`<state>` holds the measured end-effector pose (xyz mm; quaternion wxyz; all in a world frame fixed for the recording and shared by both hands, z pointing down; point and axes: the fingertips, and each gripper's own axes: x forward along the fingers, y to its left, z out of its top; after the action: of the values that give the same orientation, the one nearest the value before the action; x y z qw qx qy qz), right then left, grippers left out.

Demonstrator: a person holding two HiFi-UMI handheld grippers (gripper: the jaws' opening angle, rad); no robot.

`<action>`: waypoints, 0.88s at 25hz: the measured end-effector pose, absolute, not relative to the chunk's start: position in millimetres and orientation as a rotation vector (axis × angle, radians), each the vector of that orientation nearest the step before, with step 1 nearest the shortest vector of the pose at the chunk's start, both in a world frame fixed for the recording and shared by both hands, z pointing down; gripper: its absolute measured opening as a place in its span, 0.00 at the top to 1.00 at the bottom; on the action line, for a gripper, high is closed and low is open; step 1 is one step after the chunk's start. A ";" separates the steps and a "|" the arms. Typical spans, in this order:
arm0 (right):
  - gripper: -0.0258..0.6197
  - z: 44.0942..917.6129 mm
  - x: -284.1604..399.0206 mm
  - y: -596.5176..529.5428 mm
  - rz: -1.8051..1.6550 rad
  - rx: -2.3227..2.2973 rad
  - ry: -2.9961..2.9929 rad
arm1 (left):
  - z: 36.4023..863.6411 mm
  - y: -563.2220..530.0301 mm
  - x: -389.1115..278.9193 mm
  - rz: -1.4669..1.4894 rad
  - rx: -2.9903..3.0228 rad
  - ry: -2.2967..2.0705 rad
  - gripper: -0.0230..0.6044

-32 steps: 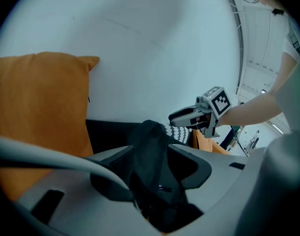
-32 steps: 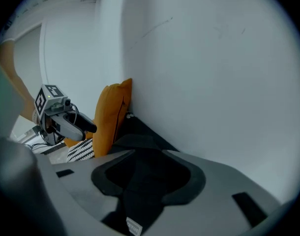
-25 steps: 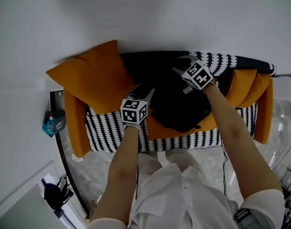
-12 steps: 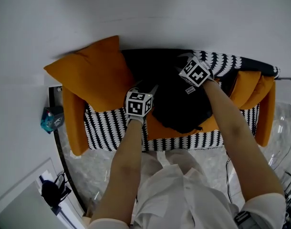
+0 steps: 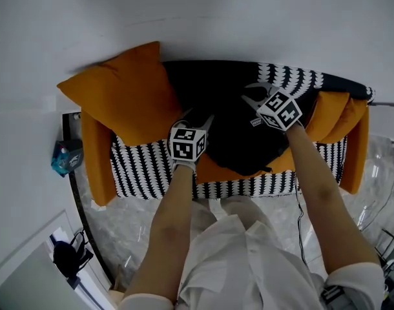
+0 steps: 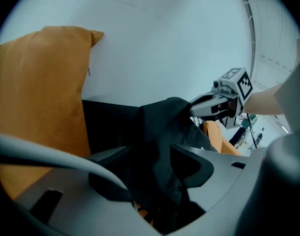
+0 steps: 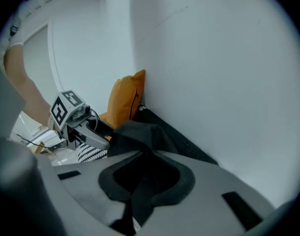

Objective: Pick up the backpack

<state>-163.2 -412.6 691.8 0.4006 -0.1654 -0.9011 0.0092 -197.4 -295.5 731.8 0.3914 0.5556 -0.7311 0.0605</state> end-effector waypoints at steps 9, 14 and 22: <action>0.89 648.0 -115.2 -399.3 0.106 -0.336 -2.364 | 704.7 -306.0 -162.8 0.087 1.467 -1.825 0.57; 0.89 629.5 -89.3 -392.9 0.166 -0.250 -2.408 | 689.5 -302.5 -145.3 0.106 1.491 -1.805 0.68; 0.89 601.6 -46.6 -385.7 0.315 -0.109 -2.460 | 653.6 -294.4 -91.8 0.125 1.604 -1.693 0.84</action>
<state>-46.6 -385.7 601.6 0.3237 -0.0414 -0.9376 0.1199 -91.8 -294.4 653.6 0.3922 0.6317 -0.6669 0.0493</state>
